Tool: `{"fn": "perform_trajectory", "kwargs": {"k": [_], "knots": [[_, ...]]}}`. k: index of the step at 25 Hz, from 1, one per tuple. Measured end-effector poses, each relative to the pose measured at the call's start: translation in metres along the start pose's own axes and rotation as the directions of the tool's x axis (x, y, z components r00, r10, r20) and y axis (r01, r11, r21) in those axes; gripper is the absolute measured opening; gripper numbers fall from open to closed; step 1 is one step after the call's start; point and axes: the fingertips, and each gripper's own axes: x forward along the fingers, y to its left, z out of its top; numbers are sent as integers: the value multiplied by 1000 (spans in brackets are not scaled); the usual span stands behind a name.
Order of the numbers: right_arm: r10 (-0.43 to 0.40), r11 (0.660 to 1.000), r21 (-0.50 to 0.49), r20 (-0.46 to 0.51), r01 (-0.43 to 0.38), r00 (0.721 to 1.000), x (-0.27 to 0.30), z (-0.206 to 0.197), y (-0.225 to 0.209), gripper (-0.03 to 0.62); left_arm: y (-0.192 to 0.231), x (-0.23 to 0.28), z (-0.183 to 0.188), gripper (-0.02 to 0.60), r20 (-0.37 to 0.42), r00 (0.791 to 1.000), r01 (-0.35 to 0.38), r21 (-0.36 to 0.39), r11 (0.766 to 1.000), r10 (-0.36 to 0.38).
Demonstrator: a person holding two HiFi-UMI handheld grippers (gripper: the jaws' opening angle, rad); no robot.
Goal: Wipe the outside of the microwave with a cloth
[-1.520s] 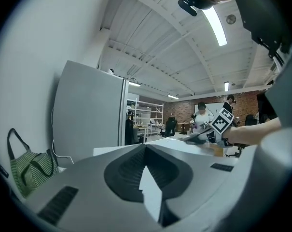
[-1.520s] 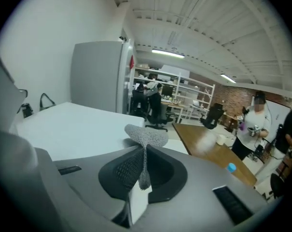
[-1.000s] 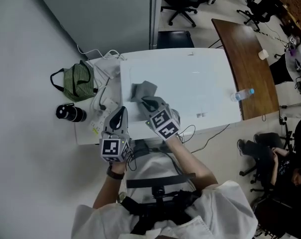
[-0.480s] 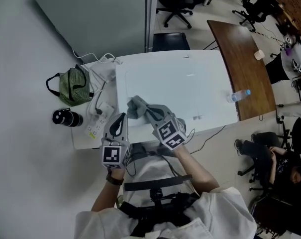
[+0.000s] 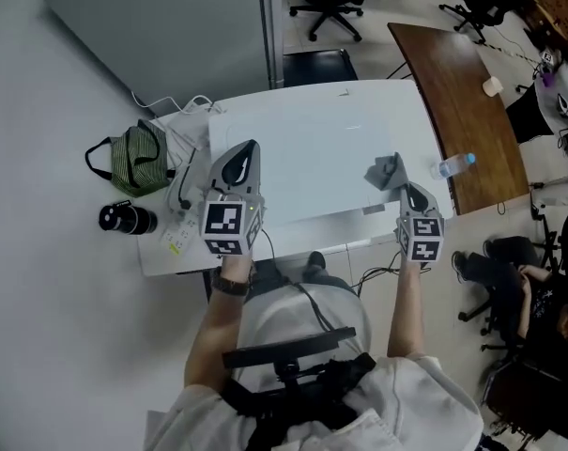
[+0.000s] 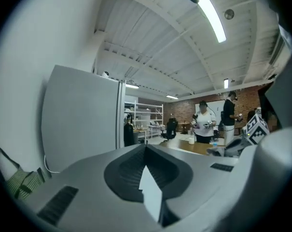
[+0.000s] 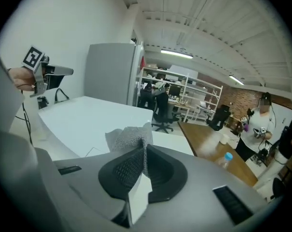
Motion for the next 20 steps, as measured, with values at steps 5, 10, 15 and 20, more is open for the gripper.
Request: {"fn": "perform_trajectory", "kwargs": {"k": [5,10,15,20], "knots": [[156,988,-20,21,-156,987,-4,11,60,20,0,-59,1,28,-74,994,-82,24,996,83],[520,847,-147,35,-511,853,-3,43,240,20,33,-107,-16,28,-76,972,-220,25,975,222],[807,565,-293,-1,-771,591,-33,71,403,20,55,-140,-23,28,-76,964,-256,-3,967,255],[859,454,-362,-65,-814,508,-58,66,441,20,27,-158,-35,28,-96,973,-210,19,977,211]]}}
